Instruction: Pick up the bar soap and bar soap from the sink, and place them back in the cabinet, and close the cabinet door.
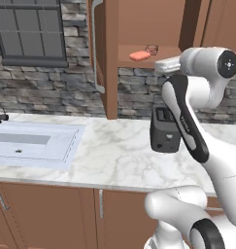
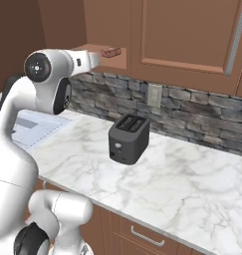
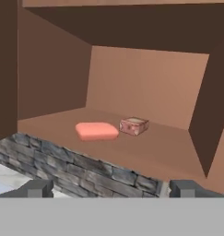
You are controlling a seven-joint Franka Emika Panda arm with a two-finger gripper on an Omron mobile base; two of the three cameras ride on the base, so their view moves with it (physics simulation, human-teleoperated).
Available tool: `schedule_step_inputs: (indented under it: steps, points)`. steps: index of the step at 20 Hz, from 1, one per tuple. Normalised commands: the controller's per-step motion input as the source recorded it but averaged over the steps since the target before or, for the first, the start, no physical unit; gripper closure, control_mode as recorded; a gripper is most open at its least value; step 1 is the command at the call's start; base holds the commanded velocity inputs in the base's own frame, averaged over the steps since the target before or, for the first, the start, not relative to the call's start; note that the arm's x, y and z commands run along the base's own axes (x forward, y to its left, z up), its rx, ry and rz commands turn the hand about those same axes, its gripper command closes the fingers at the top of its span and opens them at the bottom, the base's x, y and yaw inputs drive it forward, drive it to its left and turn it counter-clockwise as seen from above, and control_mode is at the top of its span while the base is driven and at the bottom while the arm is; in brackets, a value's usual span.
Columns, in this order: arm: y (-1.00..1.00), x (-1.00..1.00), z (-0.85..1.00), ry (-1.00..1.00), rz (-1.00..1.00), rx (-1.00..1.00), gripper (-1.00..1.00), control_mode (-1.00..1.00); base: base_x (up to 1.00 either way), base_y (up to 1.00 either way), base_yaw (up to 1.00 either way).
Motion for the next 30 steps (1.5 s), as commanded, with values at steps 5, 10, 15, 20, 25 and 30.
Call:
schedule_step_inputs:
  steps: [5,10,15,20,25,30]
  points:
    - [0.0,-0.33,0.0,0.0,0.0,0.0,-1.0,-1.0,0.0,0.0,0.0]
    - [0.0,-0.38,0.0,0.0,0.0,0.0,-1.0,-1.0,0.0,0.0,0.0]
    - [0.0,-0.21,0.0,0.0,0.0,0.0,-1.0,-1.0,0.0,0.0,0.0]
    - [-0.03,-0.25,0.0,0.0,0.0,0.0,-1.0,-1.0,0.0,0.0,0.0]
    - [-0.04,-0.33,-0.01,0.0,0.0,0.0,-1.0,-1.0,0.0,0.0,0.0]
    - [0.0,-0.24,0.0,0.0,0.0,0.0,-1.0,-1.0,0.0,0.0,0.0]
